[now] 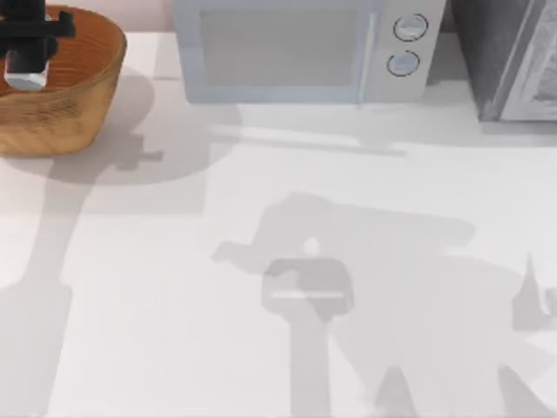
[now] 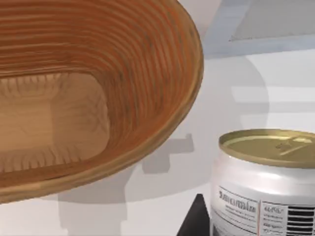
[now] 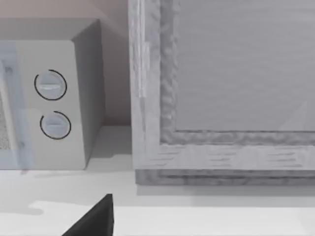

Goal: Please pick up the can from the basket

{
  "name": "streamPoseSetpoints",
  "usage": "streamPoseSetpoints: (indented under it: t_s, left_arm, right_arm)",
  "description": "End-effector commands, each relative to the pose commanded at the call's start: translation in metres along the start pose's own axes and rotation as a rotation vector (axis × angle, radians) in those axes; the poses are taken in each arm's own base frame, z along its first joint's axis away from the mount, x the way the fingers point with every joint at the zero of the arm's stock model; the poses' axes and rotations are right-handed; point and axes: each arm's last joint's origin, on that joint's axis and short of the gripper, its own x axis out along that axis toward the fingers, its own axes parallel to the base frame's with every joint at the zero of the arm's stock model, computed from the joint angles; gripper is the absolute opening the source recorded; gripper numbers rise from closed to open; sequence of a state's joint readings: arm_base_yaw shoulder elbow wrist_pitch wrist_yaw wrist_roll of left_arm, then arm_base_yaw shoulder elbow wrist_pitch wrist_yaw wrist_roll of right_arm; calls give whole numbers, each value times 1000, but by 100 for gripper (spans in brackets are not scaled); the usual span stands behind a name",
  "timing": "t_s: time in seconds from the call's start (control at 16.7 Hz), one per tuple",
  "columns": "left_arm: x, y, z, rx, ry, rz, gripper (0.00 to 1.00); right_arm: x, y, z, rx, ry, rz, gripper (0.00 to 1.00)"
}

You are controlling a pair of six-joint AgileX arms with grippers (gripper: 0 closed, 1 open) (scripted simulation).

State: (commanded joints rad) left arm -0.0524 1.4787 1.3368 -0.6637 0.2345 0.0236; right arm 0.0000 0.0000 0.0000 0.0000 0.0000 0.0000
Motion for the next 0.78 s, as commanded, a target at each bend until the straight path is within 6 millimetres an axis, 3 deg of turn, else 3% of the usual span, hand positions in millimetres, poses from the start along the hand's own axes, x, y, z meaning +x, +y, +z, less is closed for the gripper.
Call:
streamPoseSetpoints:
  t_s: [0.18,0.36,0.6,0.78]
  left_arm:
    - [-55,-18,-62,45,-190,11,0]
    - [-80,-24,-133,75,-386,51,0]
    - [-72,-18,-210,85,-616,138,0]
    - [-53,-10,-245,74,-729,211,0]
  right_arm:
    - [0,0,0,0,0,0,100]
    - [0,0,0,0,0,0,100]
    - [0,0,0,0,0,0,100]
    - [0,0,0,0,0,0,100]
